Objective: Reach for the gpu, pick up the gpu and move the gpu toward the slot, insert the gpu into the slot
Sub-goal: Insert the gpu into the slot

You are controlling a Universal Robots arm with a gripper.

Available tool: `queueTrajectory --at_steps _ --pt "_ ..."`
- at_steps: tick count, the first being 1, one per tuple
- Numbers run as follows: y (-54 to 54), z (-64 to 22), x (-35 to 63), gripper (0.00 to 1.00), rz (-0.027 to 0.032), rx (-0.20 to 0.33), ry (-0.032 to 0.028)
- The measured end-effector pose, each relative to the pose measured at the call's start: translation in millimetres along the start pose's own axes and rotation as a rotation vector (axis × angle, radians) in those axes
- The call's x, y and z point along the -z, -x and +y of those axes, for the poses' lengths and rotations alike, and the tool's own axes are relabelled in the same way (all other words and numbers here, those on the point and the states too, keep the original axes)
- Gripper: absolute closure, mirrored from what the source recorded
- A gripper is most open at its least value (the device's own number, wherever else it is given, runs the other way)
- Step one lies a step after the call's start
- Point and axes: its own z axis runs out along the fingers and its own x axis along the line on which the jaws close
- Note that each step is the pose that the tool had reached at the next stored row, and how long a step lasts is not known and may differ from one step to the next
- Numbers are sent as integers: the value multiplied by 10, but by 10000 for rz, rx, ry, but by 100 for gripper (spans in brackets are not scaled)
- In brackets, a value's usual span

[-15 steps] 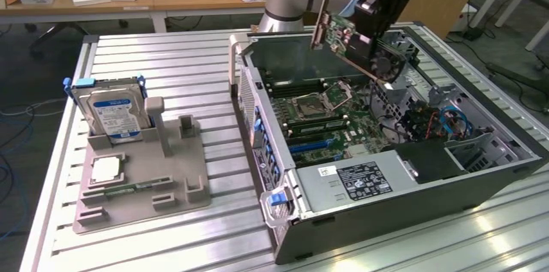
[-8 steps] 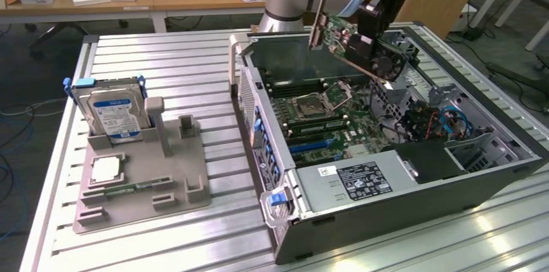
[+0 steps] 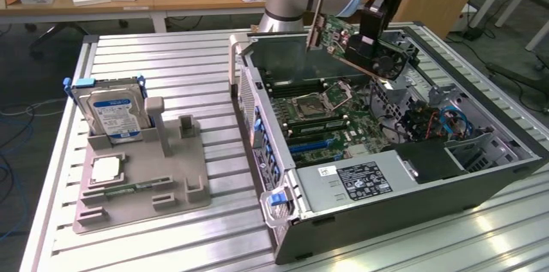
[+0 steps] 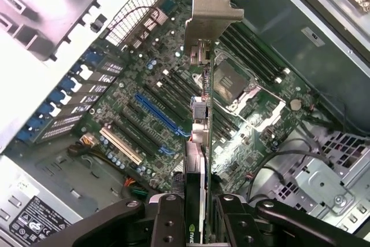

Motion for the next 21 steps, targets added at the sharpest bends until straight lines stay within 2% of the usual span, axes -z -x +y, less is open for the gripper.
queueTrajectory --at_steps 6,21 --pt "0 0 0 74 -8 487 10" --pt "0 0 0 74 -21 2075 29"
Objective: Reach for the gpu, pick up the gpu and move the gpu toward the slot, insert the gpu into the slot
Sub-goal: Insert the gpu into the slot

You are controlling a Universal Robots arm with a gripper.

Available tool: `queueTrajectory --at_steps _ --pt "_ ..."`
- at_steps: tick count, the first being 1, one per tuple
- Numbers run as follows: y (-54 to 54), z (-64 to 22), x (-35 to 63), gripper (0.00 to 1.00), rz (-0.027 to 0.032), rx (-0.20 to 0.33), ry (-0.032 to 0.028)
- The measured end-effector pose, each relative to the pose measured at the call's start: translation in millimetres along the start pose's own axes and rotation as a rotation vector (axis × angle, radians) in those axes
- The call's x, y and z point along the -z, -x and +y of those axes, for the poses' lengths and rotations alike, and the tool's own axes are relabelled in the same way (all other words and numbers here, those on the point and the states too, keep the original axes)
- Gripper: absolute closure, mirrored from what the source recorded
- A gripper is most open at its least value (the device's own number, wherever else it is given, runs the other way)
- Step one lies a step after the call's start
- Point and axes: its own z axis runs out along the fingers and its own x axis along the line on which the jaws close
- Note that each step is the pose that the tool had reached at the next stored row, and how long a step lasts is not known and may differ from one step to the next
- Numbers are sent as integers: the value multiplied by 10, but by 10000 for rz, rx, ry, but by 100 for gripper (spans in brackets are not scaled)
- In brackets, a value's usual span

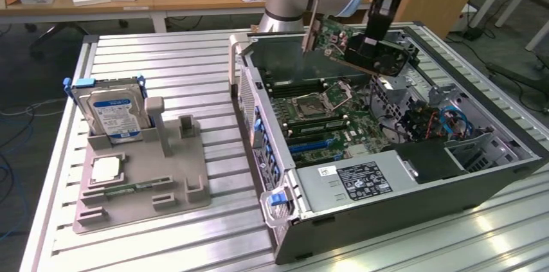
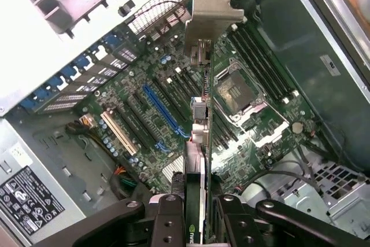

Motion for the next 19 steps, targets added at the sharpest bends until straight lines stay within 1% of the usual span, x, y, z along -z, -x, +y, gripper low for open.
queueTrajectory --at_steps 19 --pt "0 0 0 74 -16 2308 25"
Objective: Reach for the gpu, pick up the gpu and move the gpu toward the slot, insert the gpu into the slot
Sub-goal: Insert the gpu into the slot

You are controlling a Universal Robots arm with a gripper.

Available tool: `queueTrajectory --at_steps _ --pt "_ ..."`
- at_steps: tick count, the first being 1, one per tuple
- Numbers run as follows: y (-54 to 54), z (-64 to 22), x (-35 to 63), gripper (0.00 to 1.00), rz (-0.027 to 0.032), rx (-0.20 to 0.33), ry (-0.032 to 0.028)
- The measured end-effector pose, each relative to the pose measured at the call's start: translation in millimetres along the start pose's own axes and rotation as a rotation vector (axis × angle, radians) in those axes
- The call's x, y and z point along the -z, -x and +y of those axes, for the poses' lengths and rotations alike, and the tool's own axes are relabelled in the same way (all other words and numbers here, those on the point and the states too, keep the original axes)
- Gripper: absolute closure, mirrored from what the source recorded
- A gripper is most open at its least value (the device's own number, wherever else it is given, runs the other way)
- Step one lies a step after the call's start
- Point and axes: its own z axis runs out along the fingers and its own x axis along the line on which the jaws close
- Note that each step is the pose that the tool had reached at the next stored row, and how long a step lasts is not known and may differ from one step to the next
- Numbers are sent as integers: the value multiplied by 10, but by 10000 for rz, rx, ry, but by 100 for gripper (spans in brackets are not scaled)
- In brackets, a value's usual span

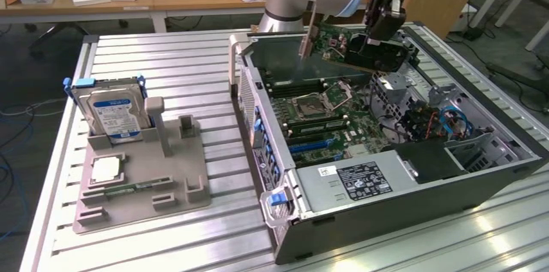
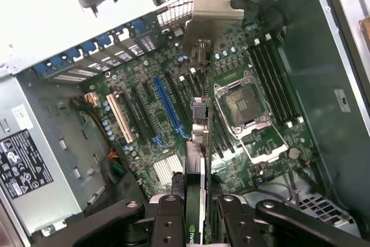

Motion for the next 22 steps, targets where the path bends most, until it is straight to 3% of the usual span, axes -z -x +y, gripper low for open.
queueTrajectory --at_steps 22 --pt "0 0 -1 74 -19 2894 31"
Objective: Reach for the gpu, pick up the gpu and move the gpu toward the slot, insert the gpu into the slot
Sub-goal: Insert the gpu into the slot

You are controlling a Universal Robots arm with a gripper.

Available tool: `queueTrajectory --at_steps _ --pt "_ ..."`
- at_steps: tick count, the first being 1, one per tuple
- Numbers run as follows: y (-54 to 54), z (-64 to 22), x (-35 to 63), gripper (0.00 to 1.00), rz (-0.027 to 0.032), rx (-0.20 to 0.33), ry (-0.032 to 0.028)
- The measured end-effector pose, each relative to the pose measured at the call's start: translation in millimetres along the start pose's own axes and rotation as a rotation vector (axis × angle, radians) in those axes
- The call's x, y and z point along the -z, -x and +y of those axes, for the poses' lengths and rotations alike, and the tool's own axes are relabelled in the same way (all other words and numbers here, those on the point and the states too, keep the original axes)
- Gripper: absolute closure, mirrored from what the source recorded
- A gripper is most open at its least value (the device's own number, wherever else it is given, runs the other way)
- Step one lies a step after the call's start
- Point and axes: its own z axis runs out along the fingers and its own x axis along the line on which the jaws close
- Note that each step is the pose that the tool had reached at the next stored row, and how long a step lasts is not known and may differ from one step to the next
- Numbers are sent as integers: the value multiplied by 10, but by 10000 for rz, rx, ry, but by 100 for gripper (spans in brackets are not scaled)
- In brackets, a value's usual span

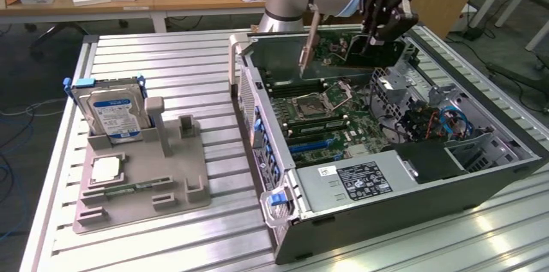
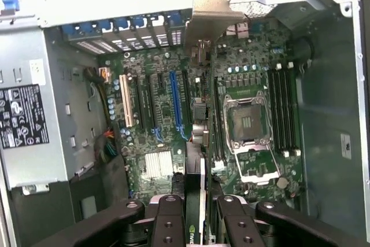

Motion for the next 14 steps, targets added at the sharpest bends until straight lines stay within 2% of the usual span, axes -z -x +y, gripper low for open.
queueTrajectory --at_steps 6,14 --pt "0 0 0 74 -4 606 7" --pt "-1 5 -20 74 -5 699 9"
